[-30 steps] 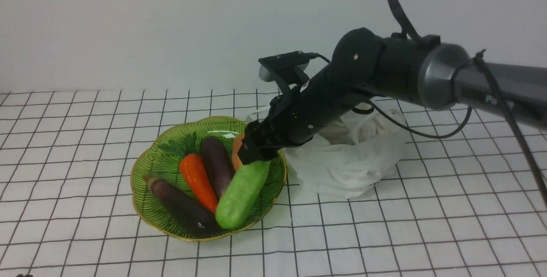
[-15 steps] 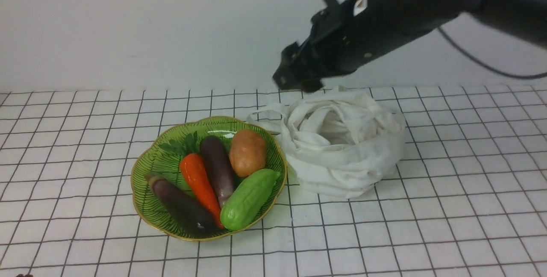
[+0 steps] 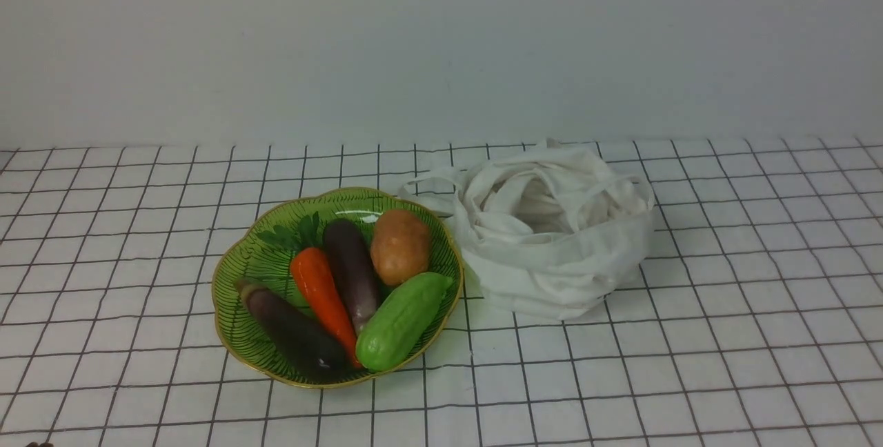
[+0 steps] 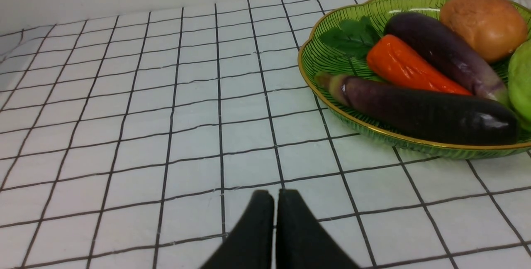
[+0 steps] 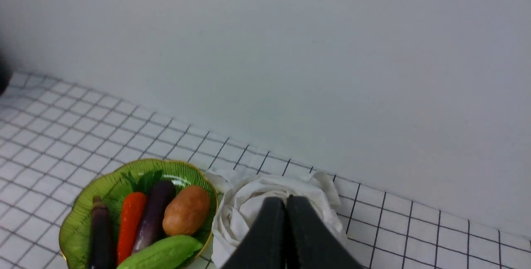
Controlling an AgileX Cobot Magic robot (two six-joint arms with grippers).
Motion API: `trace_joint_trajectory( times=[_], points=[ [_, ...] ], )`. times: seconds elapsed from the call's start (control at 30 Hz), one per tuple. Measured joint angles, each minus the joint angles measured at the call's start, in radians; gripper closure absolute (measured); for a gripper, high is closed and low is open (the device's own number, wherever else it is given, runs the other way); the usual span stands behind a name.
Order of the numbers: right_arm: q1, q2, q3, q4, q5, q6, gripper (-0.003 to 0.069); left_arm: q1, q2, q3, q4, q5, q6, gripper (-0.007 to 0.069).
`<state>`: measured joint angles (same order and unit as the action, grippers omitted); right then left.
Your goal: Take vegetables from bag on white checkered tablecloth place on plate.
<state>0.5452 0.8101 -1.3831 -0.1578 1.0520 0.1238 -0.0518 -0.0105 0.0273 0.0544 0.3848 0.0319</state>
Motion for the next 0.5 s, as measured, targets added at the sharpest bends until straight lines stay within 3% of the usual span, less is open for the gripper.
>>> trace_joint_trajectory(
  times=[0.2, 0.27, 0.5],
  points=[
    [0.0, -0.345, 0.37, -0.047, -0.243, 0.073, 0.0671, 0.0, 0.0, 0.0, 0.0, 0.0, 0.0, 0.0633],
    [0.0, -0.507, 0.588, -0.05, -0.408, 0.098, 0.0671, 0.0, 0.0, 0.0, 0.0, 0.0, 0.0, 0.0633],
    [0.0, -0.734, 0.947, -0.044, -0.695, 0.142, 0.0671, 0.0, 0.0, 0.0, 0.0, 0.0, 0.0, 0.0633]
  ],
)
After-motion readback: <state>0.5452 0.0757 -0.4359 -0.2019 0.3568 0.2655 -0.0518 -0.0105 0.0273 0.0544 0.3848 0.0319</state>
